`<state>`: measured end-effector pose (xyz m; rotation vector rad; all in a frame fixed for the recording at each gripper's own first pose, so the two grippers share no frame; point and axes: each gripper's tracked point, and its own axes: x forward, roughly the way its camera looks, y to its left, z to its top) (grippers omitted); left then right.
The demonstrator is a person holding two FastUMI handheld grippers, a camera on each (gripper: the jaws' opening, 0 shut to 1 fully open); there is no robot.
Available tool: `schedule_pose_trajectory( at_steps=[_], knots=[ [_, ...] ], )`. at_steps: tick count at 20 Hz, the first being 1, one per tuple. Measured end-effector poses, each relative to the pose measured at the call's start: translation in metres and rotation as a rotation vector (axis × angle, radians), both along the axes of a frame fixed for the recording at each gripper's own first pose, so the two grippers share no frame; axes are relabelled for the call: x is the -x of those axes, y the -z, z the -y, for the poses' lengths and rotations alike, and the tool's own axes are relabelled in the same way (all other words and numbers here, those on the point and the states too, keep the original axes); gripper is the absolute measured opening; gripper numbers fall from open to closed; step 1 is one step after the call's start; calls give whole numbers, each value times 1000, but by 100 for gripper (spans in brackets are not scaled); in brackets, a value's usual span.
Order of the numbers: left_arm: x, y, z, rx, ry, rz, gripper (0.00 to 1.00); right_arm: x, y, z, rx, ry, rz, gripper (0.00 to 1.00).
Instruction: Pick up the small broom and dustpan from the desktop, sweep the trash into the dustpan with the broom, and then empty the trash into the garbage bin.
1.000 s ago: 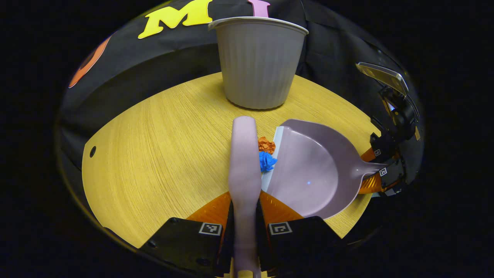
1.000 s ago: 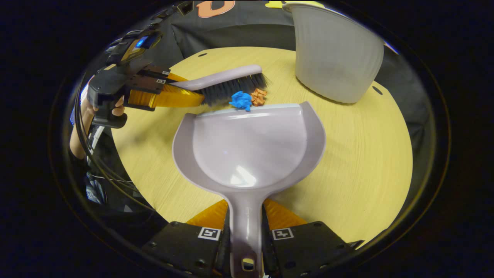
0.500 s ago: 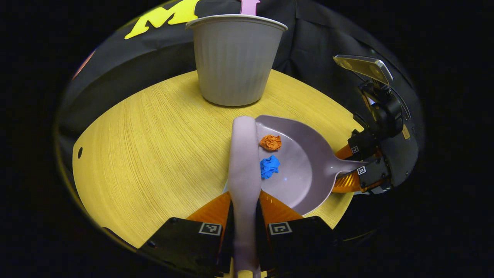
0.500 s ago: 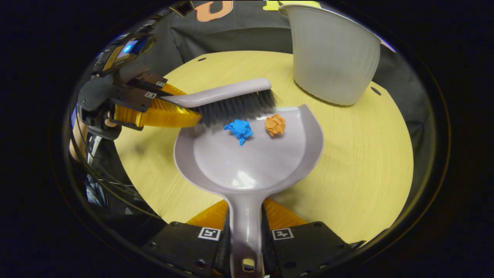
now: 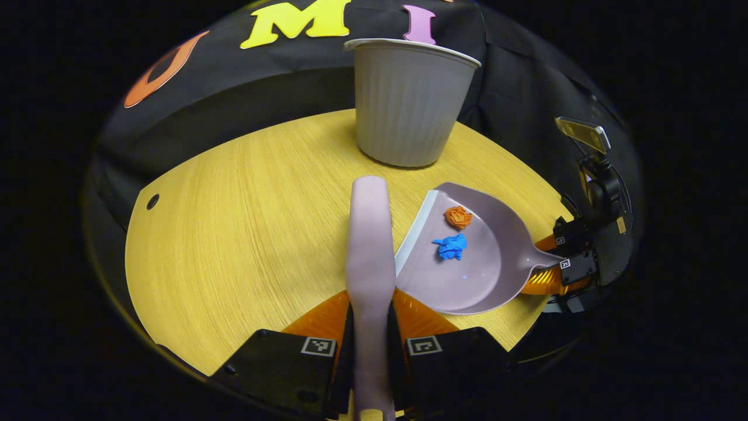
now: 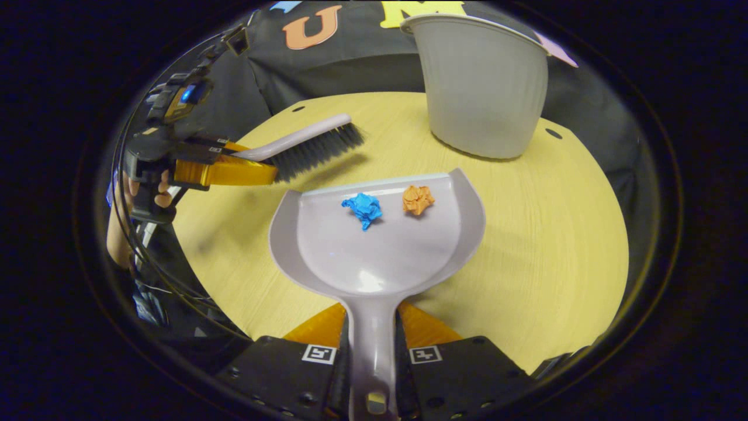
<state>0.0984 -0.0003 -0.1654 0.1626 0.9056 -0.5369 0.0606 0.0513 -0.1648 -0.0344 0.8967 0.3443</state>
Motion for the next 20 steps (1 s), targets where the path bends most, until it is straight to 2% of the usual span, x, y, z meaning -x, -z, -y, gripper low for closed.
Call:
schedule_pose_trajectory(
  at_steps=[3,7,13,15,18,20],
  knots=[
    [14,1,-23,-5,-61,-7,30,-2,-6,5,-20,14,10,33],
    [31,0,-51,-16,-132,-10,30,-5,-29,14,-45,17,31,30],
    [59,1,-71,-4,-172,-5,30,-33,-137,41,-52,23,94,33],
    [67,3,-74,5,-177,-12,30,-53,-173,47,-48,44,113,28],
    [78,7,-74,17,-180,-29,30,-86,-224,53,-94,84,105,33],
    [82,6,-74,17,-177,-32,30,-100,-247,58,-127,109,65,30]
  ],
)
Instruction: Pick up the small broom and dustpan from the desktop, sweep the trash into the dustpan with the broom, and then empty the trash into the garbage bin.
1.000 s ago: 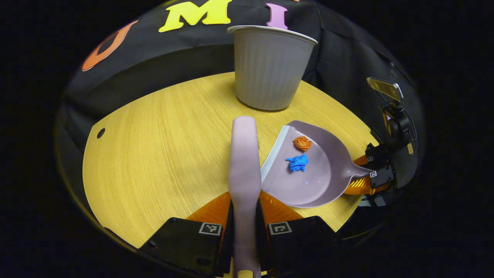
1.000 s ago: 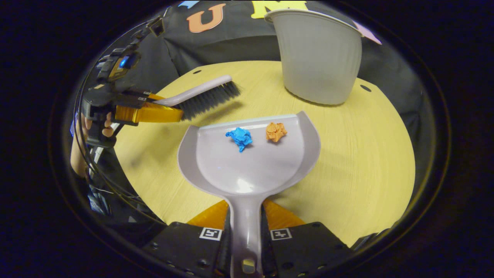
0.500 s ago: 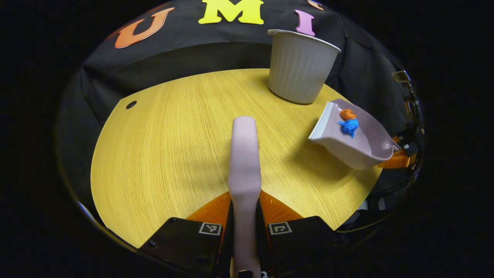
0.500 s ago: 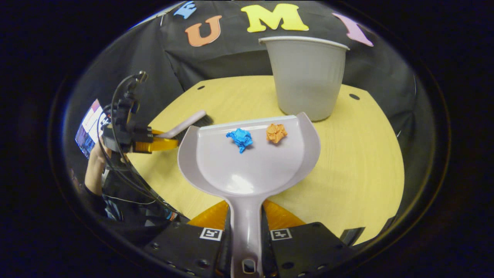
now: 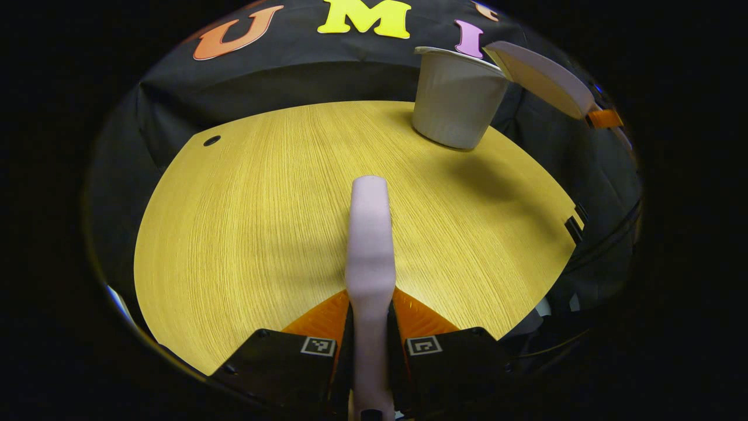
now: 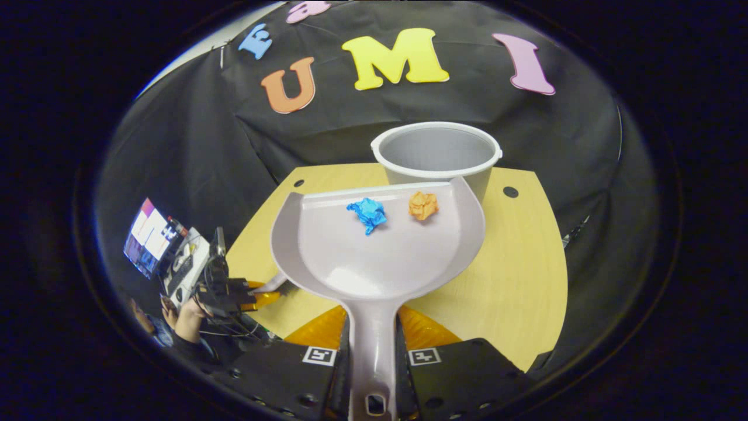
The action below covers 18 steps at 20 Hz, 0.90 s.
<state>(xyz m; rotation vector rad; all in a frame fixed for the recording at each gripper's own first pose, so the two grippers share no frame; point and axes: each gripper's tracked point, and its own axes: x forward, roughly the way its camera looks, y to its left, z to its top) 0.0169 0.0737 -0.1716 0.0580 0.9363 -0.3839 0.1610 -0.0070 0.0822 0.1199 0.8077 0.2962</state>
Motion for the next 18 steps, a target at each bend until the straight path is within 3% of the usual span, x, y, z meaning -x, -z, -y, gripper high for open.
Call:
schedule_pose_trajectory(
  at_steps=[5,10,18],
  knots=[
    [1,-1,-3,9,-4,5,30,-21,-9,20,30,32,-16,27],
    [-7,1,-11,-1,-13,5,30,4,6,35,87,38,-35,30],
    [1,-6,1,-3,15,24,30,25,-10,54,125,88,23,30]
  ],
)
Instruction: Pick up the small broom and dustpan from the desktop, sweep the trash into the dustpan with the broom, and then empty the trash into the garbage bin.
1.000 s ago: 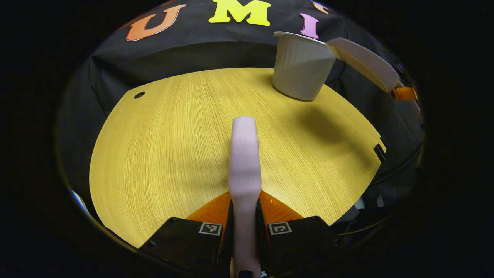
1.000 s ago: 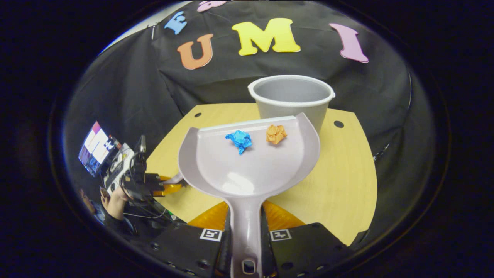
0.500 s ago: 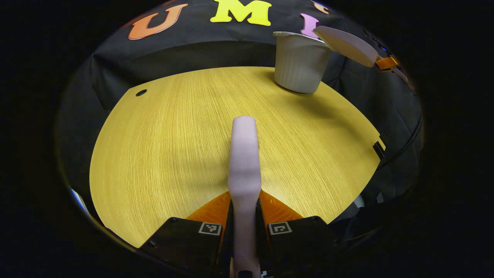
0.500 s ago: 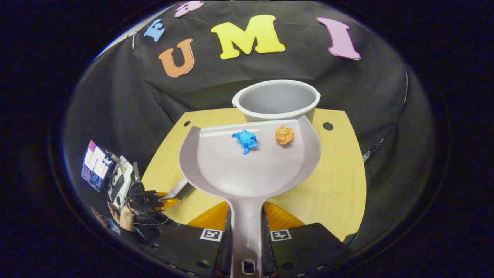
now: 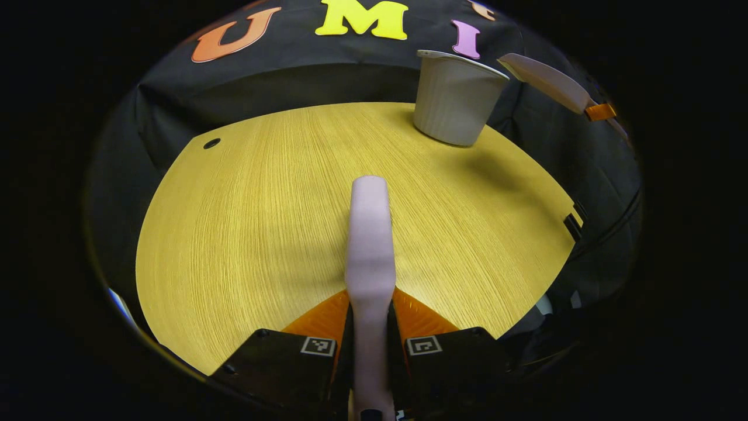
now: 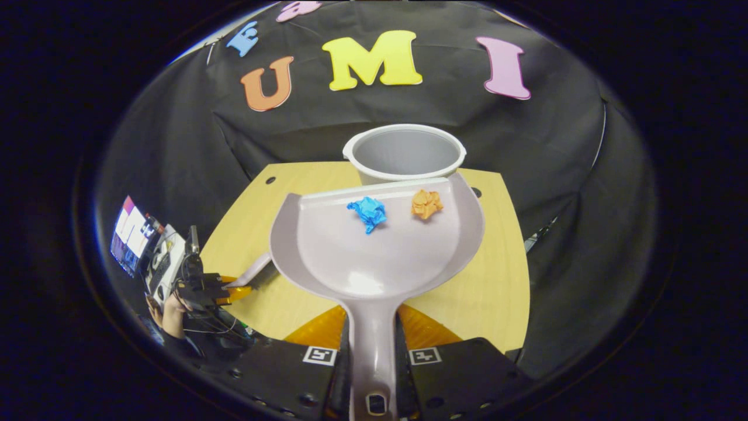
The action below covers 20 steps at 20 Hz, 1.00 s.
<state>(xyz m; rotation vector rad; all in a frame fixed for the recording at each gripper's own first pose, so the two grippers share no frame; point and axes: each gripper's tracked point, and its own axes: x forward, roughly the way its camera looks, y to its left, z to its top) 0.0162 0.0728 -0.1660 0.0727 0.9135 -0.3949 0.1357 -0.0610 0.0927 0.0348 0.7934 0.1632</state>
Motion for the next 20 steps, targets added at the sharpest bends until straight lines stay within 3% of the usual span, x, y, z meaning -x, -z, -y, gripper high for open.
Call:
schedule_pose_trajectory(
  at_steps=[3,9,14,20],
  knots=[
    [4,-2,3,2,13,6,30,-14,-25,10,-9,33,23,27],
    [4,1,0,3,4,8,30,-82,-56,45,77,167,38,30],
    [7,8,-5,-6,-2,-7,30,-129,-50,61,243,241,-3,28],
    [3,10,-6,-2,2,-2,30,-154,-59,56,514,206,19,30]
  ],
)
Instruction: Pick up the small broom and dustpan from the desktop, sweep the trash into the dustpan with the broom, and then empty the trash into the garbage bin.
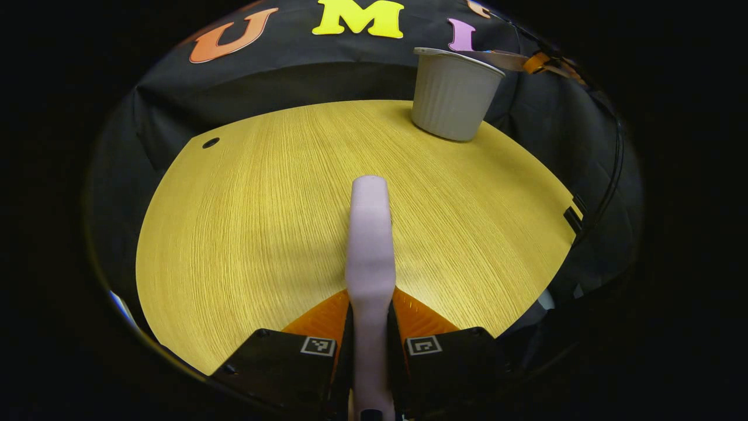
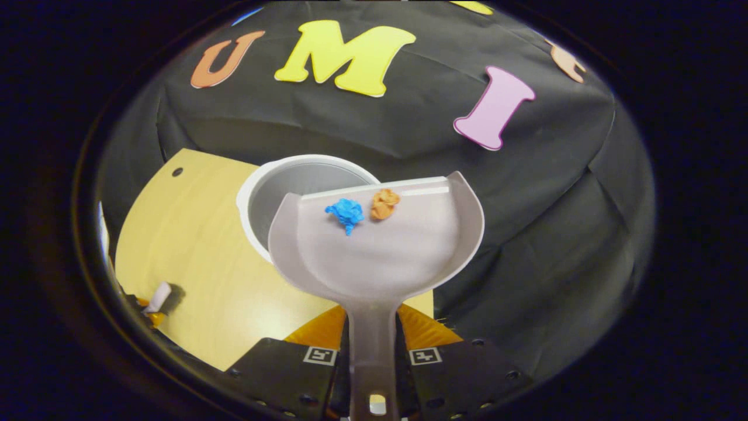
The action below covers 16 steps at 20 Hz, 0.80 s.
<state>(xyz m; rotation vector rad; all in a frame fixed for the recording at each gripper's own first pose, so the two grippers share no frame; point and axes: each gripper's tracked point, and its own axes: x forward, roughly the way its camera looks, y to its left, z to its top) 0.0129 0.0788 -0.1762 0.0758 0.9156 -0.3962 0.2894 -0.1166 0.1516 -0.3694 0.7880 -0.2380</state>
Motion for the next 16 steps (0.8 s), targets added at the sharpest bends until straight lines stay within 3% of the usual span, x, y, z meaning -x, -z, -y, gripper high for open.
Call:
schedule_pose_trajectory(
  at_steps=[9,10,11,16],
  knots=[
    [2,-4,1,2,11,19,30,-11,-24,3,260,11,8,27],
    [2,-5,3,2,13,22,30,-8,-29,3,299,13,-6,32],
    [1,-4,3,2,15,23,30,-10,-35,0,316,13,-1,28],
    [0,-5,6,-3,17,30,30,-19,-65,17,635,-9,2,30]
  ],
)
